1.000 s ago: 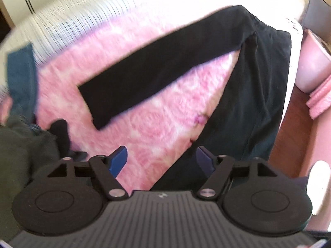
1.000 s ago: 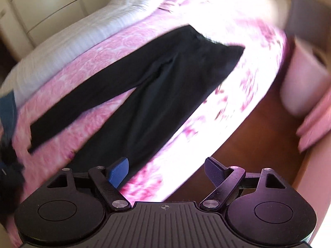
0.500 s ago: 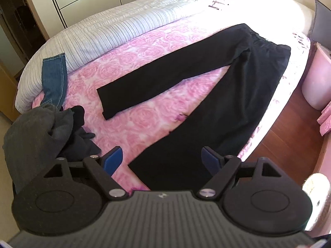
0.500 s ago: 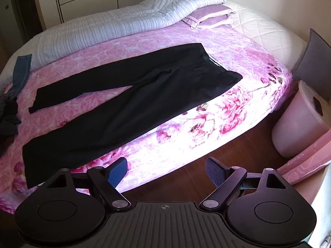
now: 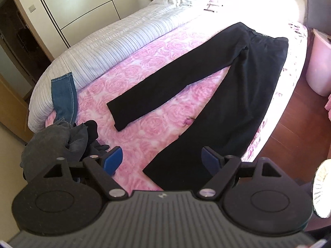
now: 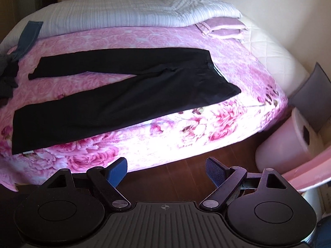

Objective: Fold clothes

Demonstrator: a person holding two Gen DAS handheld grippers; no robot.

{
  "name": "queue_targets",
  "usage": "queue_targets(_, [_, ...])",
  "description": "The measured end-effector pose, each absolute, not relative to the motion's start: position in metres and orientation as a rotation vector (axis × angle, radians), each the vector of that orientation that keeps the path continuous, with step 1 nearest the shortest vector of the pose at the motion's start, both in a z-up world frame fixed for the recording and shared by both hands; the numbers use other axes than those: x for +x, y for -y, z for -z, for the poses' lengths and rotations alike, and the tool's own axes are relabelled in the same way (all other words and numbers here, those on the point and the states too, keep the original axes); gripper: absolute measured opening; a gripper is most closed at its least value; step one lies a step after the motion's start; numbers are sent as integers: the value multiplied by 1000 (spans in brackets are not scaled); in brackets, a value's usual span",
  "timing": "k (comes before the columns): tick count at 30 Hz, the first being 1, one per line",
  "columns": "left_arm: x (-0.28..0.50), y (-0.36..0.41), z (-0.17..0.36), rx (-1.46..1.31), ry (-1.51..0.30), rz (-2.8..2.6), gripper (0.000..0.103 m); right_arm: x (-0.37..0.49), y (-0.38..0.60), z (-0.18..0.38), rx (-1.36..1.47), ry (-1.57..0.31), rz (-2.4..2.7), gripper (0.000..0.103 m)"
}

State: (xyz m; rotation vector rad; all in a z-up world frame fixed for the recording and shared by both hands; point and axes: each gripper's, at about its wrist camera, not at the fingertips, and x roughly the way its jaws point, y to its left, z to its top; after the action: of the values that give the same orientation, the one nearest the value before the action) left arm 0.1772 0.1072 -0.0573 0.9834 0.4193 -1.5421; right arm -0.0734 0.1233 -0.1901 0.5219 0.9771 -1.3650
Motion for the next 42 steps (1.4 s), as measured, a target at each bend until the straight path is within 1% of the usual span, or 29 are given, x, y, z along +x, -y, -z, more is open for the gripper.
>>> queue_targets(12, [179, -113, 69, 998, -444, 1512, 81, -53, -109, 207, 494, -1008, 1262, 86])
queue_targets(16, [166, -124, 90, 1044, -402, 1537, 81, -56, -108, 220, 482, -1015, 1227, 86])
queue_targets(20, [141, -127, 120, 1133, -342, 1600, 81, -65, -95, 239, 410, -1025, 1196, 86])
queue_targets(25, [97, -119, 163, 1240, -191, 1755, 78, -77, -75, 263, 318, -1044, 1156, 86])
queue_targets(27, [80, -117, 190, 1307, -105, 1822, 72, -83, -58, 272, 286, -1078, 1142, 86])
queue_targets(29, [69, -115, 221, 1381, -52, 1871, 58, -93, -42, 280, 279, -1120, 1128, 86])
queue_targets(32, [60, -108, 259, 1457, -46, 1890, 44, -104, -25, 286, 288, -1161, 1114, 86])
queue_targets(38, [48, -92, 321, 1579, -47, 1863, 43, -118, -1, 311, 330, -1288, 1057, 86])
queue_targets(39, [48, -90, 327, 1596, -52, 1853, 41, -119, 5, 314, 329, -1297, 1047, 86])
queue_targets(40, [49, -87, 332, 1610, -60, 1841, 28, -121, 11, 316, 329, -1306, 1037, 86])
queue_targets(41, [52, -84, 333, 1611, -81, 1830, 13, -123, 17, 319, 329, -1315, 1026, 86])
queue_targets(42, [57, -81, 331, 1595, -122, 1829, 11, -124, 23, 321, 328, -1325, 1016, 86])
